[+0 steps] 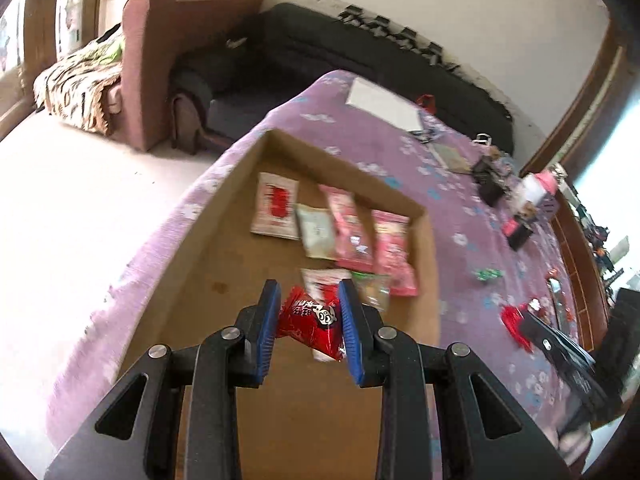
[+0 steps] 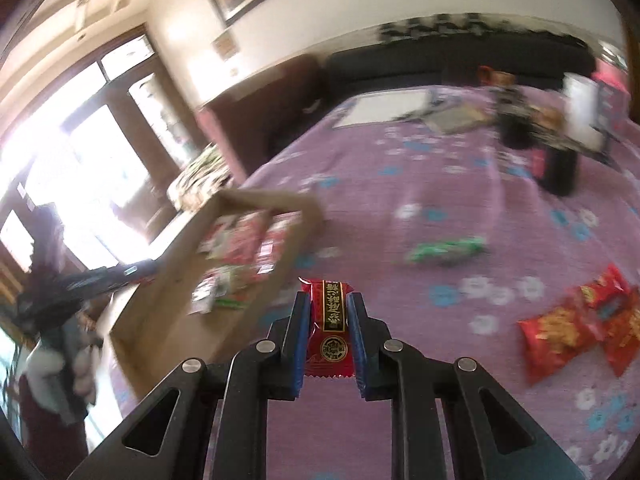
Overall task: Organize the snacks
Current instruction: 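Carry the red candy and red bar into the tray and release both, then grasp the green-wrapped candy with the left tool while the right tool grasps a red gold-printed bag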
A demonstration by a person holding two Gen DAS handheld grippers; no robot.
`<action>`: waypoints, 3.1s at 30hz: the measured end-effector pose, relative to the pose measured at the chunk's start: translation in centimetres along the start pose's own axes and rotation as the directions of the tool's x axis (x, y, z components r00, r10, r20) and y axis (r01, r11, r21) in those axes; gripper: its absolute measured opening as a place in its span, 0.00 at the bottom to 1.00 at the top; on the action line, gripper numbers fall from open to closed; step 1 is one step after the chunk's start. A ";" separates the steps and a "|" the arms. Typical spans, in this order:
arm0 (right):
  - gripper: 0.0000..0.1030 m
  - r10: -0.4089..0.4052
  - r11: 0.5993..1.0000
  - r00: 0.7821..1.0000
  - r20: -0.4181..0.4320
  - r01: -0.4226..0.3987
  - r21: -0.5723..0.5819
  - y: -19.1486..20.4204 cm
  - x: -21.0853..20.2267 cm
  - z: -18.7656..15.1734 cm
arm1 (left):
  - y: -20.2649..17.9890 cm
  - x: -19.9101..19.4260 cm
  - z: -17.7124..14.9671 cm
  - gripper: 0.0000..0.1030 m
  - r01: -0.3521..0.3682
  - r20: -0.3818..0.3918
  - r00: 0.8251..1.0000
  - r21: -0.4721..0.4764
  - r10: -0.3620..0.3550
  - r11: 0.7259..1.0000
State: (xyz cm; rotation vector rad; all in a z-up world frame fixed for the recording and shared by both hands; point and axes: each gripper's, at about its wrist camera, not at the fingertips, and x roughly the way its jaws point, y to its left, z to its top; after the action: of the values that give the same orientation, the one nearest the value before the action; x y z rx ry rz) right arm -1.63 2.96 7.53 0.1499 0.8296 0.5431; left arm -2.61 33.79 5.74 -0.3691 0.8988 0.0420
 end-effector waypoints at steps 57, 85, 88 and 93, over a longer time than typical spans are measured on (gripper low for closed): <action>0.36 -0.119 0.989 0.993 0.005 0.118 0.084 -2.8 -6.0 -6.1 | -9.9 -5.0 -6.8 0.61 0.242 -0.016 0.970 -0.010 -0.242 0.970; 0.52 -0.213 0.866 0.975 -0.062 0.218 0.449 -18.1 -3.3 -3.1 | -18.4 1.1 -6.7 0.61 0.161 -0.137 0.981 0.182 -0.137 0.970; 0.52 -0.229 0.862 0.971 -0.063 0.233 0.450 -17.9 -2.4 -2.4 | -19.4 1.9 -5.3 0.61 0.133 -0.127 0.986 0.231 -0.105 0.964; 0.62 -0.251 0.879 0.968 -0.001 0.228 0.419 -17.3 -1.5 -2.2 | -21.8 4.4 -3.6 0.61 0.120 -0.133 0.988 0.306 -0.082 0.944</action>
State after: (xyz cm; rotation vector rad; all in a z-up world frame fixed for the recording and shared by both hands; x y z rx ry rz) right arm 2.84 -12.80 1.26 0.4466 0.8893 0.1197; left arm 1.57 11.64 6.78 -0.1206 0.9854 -0.2186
